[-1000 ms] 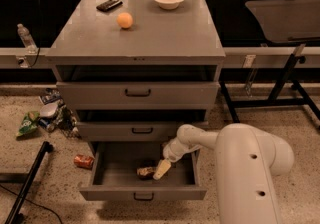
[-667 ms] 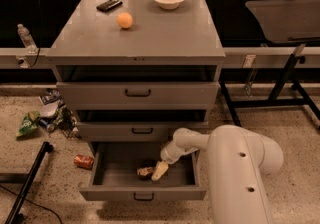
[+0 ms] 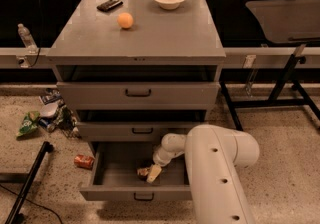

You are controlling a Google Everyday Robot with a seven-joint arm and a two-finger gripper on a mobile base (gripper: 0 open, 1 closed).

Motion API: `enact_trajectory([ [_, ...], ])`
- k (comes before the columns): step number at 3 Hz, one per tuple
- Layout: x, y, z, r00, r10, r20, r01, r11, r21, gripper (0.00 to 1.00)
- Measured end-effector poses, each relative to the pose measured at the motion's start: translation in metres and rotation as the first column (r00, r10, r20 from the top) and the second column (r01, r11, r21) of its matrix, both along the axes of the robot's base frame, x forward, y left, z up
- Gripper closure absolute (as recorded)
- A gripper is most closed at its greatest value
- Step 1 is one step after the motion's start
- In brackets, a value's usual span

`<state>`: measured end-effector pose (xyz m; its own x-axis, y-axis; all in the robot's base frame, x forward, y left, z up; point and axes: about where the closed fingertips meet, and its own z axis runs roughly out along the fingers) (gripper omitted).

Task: Pick orange can from bottom drawer and place on counter

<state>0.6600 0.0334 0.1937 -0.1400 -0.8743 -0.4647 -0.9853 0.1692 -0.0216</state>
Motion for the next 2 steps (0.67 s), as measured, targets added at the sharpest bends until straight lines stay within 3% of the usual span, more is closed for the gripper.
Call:
enact_trajectory([
  [2, 0.006, 0.024, -0.038, 0.9968, 0.080, -0.008, -0.080, 0.997, -0.014, 0.03],
])
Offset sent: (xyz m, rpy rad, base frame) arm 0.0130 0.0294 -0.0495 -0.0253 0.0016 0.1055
